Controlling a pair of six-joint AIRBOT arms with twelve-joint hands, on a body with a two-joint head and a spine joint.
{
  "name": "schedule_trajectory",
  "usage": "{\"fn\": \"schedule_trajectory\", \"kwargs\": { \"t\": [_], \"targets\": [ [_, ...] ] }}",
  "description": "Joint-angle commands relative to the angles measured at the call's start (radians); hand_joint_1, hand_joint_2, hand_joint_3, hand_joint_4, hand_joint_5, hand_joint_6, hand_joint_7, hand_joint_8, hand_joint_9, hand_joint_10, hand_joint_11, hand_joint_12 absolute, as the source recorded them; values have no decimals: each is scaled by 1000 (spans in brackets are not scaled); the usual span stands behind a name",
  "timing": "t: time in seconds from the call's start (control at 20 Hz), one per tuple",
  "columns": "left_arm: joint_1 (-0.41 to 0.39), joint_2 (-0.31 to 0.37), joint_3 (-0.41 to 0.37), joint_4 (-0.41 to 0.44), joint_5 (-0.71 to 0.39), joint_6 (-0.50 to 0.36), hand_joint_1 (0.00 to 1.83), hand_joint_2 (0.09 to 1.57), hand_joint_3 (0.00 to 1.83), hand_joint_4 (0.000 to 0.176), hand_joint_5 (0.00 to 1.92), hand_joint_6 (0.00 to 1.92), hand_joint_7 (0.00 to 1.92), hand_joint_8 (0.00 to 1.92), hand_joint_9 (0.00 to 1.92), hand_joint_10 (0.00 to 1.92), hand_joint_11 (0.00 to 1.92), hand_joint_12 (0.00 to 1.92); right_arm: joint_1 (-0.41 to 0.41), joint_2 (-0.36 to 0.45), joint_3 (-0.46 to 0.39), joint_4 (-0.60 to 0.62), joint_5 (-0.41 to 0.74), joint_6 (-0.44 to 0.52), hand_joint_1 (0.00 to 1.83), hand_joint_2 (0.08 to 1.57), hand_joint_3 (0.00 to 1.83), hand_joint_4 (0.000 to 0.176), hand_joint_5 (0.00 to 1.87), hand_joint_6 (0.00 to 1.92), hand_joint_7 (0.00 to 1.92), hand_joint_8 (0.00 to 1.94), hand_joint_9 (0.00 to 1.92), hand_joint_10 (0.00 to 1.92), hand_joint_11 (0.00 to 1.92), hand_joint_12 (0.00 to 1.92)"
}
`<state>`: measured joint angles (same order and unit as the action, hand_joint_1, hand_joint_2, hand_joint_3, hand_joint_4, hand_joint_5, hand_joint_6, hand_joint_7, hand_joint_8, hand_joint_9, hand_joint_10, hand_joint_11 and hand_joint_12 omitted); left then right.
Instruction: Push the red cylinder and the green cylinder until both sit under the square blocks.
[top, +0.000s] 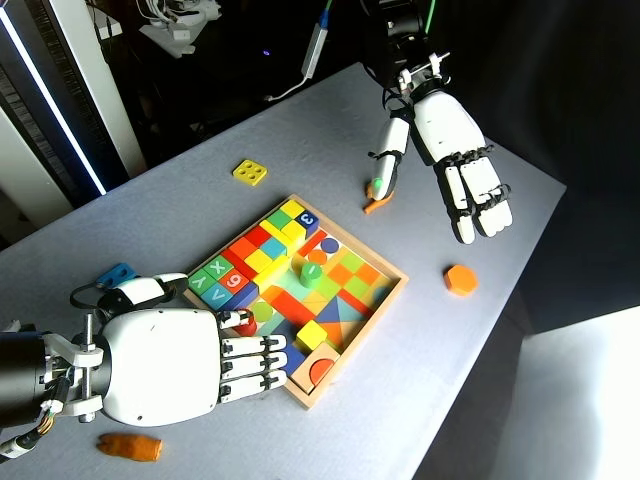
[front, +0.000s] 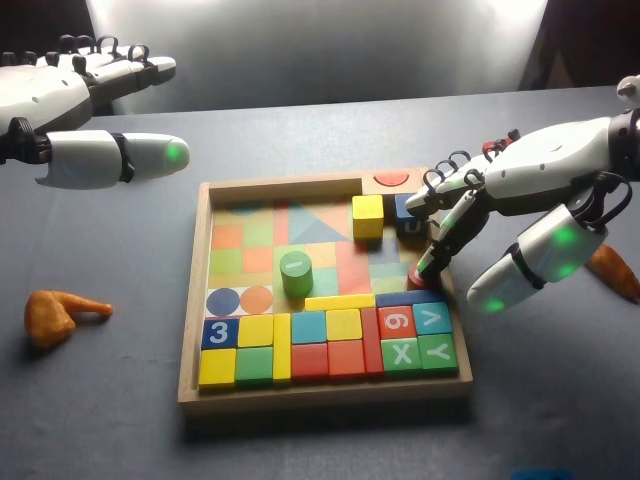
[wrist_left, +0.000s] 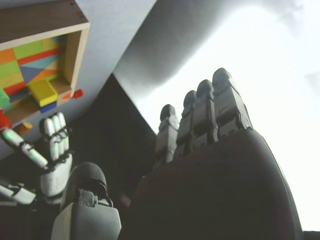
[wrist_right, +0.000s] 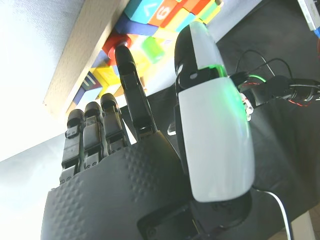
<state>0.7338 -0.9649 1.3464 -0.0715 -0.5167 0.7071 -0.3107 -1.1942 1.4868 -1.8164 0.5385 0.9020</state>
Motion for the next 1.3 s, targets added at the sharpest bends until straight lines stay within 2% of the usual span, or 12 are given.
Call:
{"fn": "schedule_trajectory", "kwargs": {
  "t": [0.0,0.05,0.2,0.3,0.35,0.4,0.5,0.9,0.95,1.05,1.2,1.25],
  "targets": [
    [-5,9,6,-20,-121,-2,0,1074,0,137,66,2,0,0,0,0,0,0,-5,8,-3,14,8,0,280,1068,0,172,642,2,2,1,0,0,25,45],
    [-4,9,6,-20,-121,-2,0,1091,1,122,68,3,0,0,0,0,0,0,-6,9,-4,14,10,1,273,1066,0,174,646,2,8,1,0,0,0,94],
    [-1,10,6,-25,-124,-2,0,1092,1,136,65,1,0,0,0,0,0,0,-12,14,-10,14,12,2,265,1062,0,175,653,3,11,0,0,0,0,113],
    [1,10,6,-27,-124,-2,0,1111,8,122,66,1,0,0,0,0,0,0,-13,17,-11,14,12,5,237,1061,0,176,644,0,0,0,0,0,0,107],
    [2,10,6,-27,-124,-2,0,1106,5,134,66,1,0,0,0,0,0,0,-13,18,-12,14,12,5,258,1057,0,172,654,4,6,2,0,0,0,108],
    [3,10,6,-28,-125,-2,0,1100,2,133,65,0,0,0,0,0,0,0,-14,19,-12,14,13,6,273,1058,0,162,658,5,9,3,0,0,0,112],
    [4,10,5,-29,-126,-2,0,1101,2,119,60,0,0,0,0,0,0,0,-15,20,-15,14,15,6,255,1057,0,168,654,1,9,1,0,0,0,160],
    [12,13,4,-36,-129,-2,0,1097,0,124,66,1,0,0,0,0,0,0,-17,22,-16,14,14,8,298,1058,0,164,659,2,6,1,0,0,0,129],
    [14,12,4,-38,-129,-2,0,1105,4,114,71,3,0,0,0,0,0,0,-15,23,-16,14,13,8,301,1058,0,163,664,2,8,1,0,0,0,155],
    [17,12,4,-42,-131,-2,0,1097,0,131,67,1,0,0,0,0,0,0,-7,24,-16,14,12,8,305,1055,0,164,663,3,19,2,0,0,0,148],
    [18,13,4,-43,-132,-2,0,1114,7,128,71,3,0,0,0,0,0,0,5,26,-16,15,12,6,303,1061,1,162,643,3,0,0,0,0,0,37],
    [19,14,4,-43,-133,-2,0,1098,0,137,65,0,0,0,0,0,0,0,11,26,-16,15,12,4,313,1056,0,162,643,3,0,0,0,0,5,31]
  ]
}}
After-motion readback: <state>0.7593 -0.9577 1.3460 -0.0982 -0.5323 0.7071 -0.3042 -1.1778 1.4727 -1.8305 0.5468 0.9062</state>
